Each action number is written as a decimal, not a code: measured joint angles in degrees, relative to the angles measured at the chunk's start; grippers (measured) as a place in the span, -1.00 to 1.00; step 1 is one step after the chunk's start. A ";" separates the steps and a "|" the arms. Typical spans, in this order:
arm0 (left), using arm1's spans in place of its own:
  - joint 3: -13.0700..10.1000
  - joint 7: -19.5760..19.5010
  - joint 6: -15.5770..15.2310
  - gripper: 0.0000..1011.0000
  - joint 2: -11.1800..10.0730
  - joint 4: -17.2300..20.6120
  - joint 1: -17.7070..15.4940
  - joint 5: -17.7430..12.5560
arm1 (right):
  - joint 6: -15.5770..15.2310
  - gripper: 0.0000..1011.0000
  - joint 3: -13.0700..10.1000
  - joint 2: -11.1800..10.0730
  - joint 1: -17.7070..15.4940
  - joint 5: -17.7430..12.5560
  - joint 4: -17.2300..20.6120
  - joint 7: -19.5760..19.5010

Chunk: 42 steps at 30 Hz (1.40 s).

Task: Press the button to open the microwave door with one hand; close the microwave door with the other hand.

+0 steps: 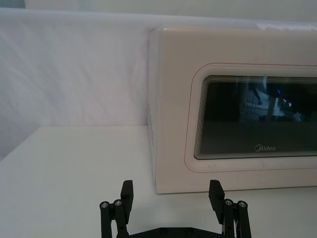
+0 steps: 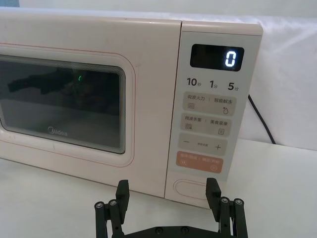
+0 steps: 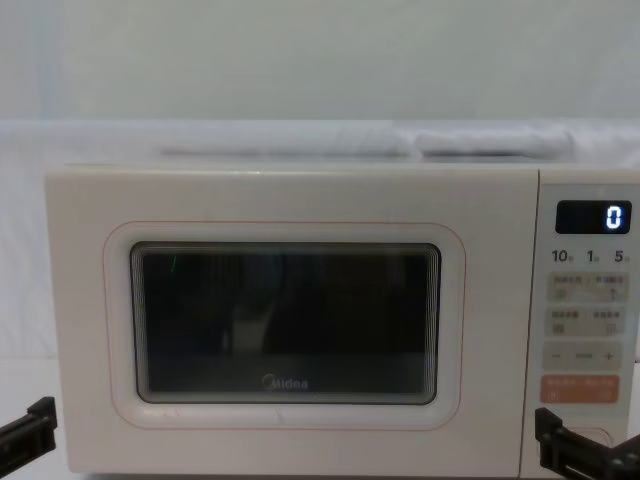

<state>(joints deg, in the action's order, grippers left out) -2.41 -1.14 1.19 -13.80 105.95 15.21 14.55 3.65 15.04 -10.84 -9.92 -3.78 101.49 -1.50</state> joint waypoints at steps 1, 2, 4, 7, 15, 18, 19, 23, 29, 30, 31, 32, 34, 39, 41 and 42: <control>0.00 0.00 0.00 0.98 0.00 0.00 0.00 0.00 | 0.00 0.98 0.00 0.00 0.00 0.00 0.00 0.00; 0.00 0.00 0.00 0.98 0.00 0.00 0.00 0.00 | 0.00 0.98 0.00 0.00 0.00 0.00 0.00 0.00; 0.00 0.00 0.00 0.98 0.00 0.00 0.00 0.00 | 0.00 0.98 0.00 0.00 0.00 0.00 0.00 0.00; 0.00 0.00 0.00 0.98 0.00 0.00 0.00 0.00 | 0.00 0.98 0.00 0.00 0.00 0.00 0.00 0.00; 0.00 0.00 0.00 0.98 0.00 0.00 0.00 0.00 | 0.00 0.98 0.00 0.00 0.00 0.00 0.00 0.00; 0.00 0.00 0.00 0.98 0.00 0.00 0.00 0.00 | 0.00 0.98 0.00 0.00 0.00 0.00 0.00 0.00; 0.00 0.00 0.00 0.98 0.00 0.00 0.00 0.00 | 0.00 0.98 0.00 0.00 0.00 0.00 0.00 0.00; 0.00 0.00 0.00 0.98 0.00 0.00 0.00 0.00 | 0.00 0.98 0.00 0.00 0.00 0.00 0.00 0.00; 0.00 0.00 0.00 0.98 0.00 0.00 0.00 0.00 | 0.00 0.98 0.00 0.00 0.00 0.00 0.00 0.00; 0.00 0.00 0.00 0.98 0.00 0.00 0.00 0.00 | 0.00 0.98 0.00 0.00 0.00 0.00 0.00 0.00; 0.00 0.00 0.00 0.98 0.00 0.00 0.00 0.00 | 0.00 0.98 0.00 0.00 0.00 0.00 0.00 0.00; 0.00 0.00 0.00 0.98 0.00 0.00 0.00 0.00 | 0.00 0.98 0.00 0.00 0.00 0.00 0.00 0.00; 0.00 0.00 0.00 0.98 0.00 0.00 0.00 0.00 | 0.00 0.98 0.00 0.00 0.00 0.00 0.00 0.00; 0.00 0.00 0.00 0.98 0.00 0.00 0.00 0.00 | 0.00 0.98 0.00 0.00 -0.01 0.00 0.00 0.00; 0.00 0.00 0.00 0.98 0.00 0.00 0.00 0.00 | 0.00 0.98 0.00 0.00 0.00 0.00 0.00 0.00; 0.00 0.00 0.00 0.98 0.00 0.00 0.00 0.00 | 0.00 0.98 0.00 0.00 0.00 0.00 0.00 0.00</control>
<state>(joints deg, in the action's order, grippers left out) -2.41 -1.14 1.19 -13.81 105.95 15.21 14.54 3.65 15.04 -10.84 -9.93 -3.77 101.50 -1.50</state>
